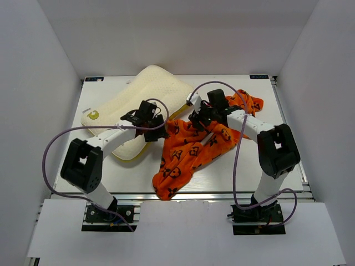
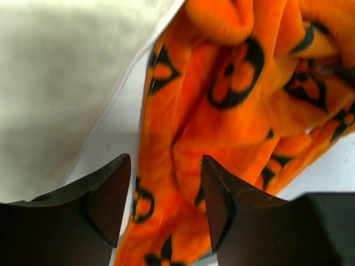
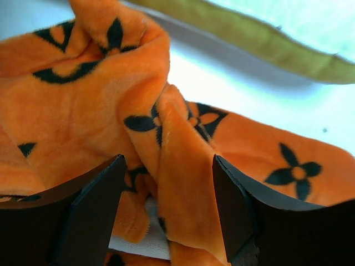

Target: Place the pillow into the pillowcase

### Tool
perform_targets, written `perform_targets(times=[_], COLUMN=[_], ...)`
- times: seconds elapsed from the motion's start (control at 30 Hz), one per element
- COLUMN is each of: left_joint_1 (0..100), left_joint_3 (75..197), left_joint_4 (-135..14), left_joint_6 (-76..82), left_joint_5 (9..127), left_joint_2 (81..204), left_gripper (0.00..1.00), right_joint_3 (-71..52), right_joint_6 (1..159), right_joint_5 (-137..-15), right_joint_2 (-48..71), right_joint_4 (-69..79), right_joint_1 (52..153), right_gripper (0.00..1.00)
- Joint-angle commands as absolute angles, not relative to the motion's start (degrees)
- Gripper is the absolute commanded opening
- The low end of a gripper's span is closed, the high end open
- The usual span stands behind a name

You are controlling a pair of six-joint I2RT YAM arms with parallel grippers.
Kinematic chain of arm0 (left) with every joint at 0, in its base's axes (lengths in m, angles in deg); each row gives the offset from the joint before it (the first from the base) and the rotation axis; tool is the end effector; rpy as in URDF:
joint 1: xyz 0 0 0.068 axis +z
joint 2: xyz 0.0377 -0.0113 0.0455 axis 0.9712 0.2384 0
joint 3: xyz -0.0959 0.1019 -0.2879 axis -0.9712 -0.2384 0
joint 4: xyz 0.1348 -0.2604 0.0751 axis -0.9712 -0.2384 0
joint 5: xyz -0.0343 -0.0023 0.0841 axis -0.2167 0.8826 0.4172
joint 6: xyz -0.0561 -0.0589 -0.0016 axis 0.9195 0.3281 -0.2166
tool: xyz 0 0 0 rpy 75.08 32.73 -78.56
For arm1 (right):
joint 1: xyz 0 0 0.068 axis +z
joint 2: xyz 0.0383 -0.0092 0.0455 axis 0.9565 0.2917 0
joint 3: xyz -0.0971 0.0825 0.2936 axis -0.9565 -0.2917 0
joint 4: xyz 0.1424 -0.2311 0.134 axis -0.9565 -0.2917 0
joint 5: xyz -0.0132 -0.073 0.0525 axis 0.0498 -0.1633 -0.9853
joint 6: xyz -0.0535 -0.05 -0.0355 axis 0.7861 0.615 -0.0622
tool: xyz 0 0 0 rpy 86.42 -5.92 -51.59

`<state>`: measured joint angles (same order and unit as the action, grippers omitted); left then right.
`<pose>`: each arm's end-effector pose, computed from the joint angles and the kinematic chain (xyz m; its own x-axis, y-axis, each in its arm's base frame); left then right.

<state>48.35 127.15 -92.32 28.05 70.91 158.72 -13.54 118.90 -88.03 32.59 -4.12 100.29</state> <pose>0.3386 -0.1863 0.2177 -0.9085 -0.1878 -0.3734 -0.0384 0.9271 -0.3730 0.4101 0.2376 0.2310 -0.1389 -0.6359 -0.7592 -0.8626 0.4542 -0.2227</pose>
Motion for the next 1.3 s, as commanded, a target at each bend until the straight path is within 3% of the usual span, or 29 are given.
perform_targets(times=[0.0,0.2,0.3,0.33,0.4,0.5,0.53,0.67,0.97,1.27], left_joint_1=[48.34,48.17,48.08,48.08,48.08,48.08,48.17,48.08,48.08,48.17], left_joint_3=[130.4,131.71,133.39,133.65,134.35,135.4,135.67,135.85,133.57,130.14], left_joint_4=[-87.46,-82.89,-82.27,-81.66,-81.22,-80.95,-81.13,-81.04,-80.95,-81.74], left_joint_6=[27.35,28.23,28.15,28.23,28.23,28.15,28.06,27.97,27.35,27.09], left_joint_5=[70.77,72.25,72.87,73.14,74.01,74.37,74.37,74.37,75.07,76.03], left_joint_2=[161.0,167.5,170.42,171.99,173.32,175.96,176.48,177.46,176.32,169.73], left_gripper=[0.62,0.58,0.35,0.25,0.24,0.2,0.17,0.0,0.0,0.0], right_joint_3=[-11.48,-12.72,-10.79,-10.69,-10.34,-8.85,-8.15,-7.53,-4.98,-10.43], right_joint_6=[119.46,119.2,117.7,117.7,117.88,117.7,117.35,115.51,111.99,111.2], right_joint_5=[-89.46,-82.19,-78.58,-78.3,-77.95,-78.12,-78.21,-79.09,-81.81,-83.13], right_joint_2=[33.87,36.5,38.7,39.14,39.67,40.99,40.82,37.31,28.52,20.87], right_joint_4=[-6.57,-2.02,0.53,1.15,2.12,2.04,2.04,2.82,2.92,4.76], right_joint_1=[100.29,100.73,100.64,100.64,100.64,100.38,100.29,99.06,93.44,91.5], right_gripper=[0.69,0.68,0.65,0.61,0.55,0.34,0.22,0.0,0.0,0.0])
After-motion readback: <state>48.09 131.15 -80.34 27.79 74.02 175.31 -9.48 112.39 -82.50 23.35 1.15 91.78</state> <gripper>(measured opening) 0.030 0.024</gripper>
